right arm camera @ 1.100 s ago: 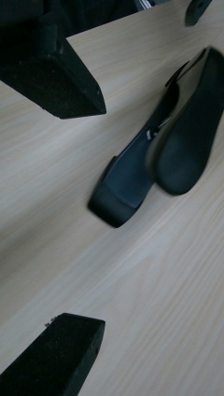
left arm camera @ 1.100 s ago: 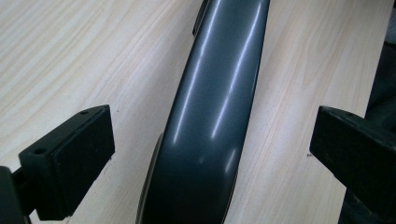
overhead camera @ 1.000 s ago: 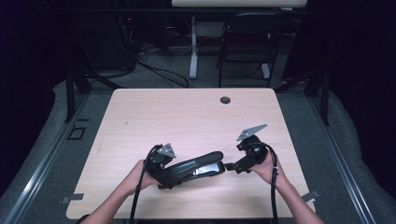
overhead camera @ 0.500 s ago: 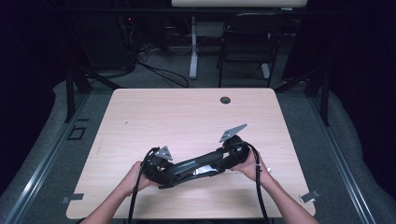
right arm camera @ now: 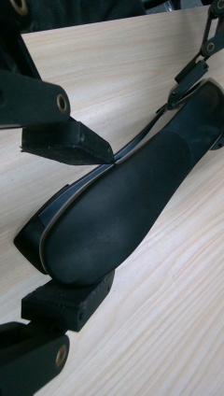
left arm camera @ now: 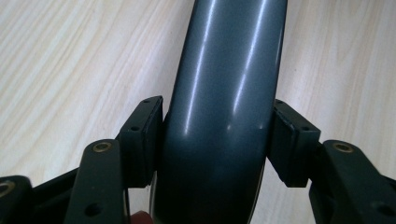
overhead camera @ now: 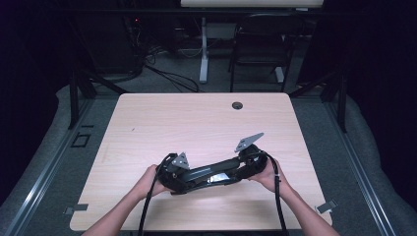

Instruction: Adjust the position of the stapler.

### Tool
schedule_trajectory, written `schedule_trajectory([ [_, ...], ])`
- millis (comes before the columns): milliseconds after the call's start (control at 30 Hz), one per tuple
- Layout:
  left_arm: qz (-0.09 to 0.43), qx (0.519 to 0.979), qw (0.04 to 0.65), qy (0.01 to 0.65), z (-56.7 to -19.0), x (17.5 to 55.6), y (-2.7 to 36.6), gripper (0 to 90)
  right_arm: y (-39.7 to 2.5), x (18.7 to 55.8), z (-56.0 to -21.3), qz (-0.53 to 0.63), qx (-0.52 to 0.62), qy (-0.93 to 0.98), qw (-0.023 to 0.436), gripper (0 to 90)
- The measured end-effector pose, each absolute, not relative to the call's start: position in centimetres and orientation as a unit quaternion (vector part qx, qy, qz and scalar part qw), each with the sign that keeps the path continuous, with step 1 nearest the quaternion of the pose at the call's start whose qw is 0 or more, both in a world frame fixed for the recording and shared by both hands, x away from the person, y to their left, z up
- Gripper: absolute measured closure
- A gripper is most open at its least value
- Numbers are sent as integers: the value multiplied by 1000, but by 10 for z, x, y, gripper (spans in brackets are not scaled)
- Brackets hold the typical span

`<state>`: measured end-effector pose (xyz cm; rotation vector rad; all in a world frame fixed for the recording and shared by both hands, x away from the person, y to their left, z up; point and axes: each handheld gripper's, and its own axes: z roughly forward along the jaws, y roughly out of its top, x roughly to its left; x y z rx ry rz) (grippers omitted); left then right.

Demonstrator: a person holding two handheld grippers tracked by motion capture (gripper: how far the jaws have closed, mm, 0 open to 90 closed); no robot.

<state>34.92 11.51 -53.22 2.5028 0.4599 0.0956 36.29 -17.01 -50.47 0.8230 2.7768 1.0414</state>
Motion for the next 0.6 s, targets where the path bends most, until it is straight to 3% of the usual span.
schedule_trajectory([
  [600,19,948,296,111,-533,373,100,410,-183,354,-501,319,289,902,34,449],
])
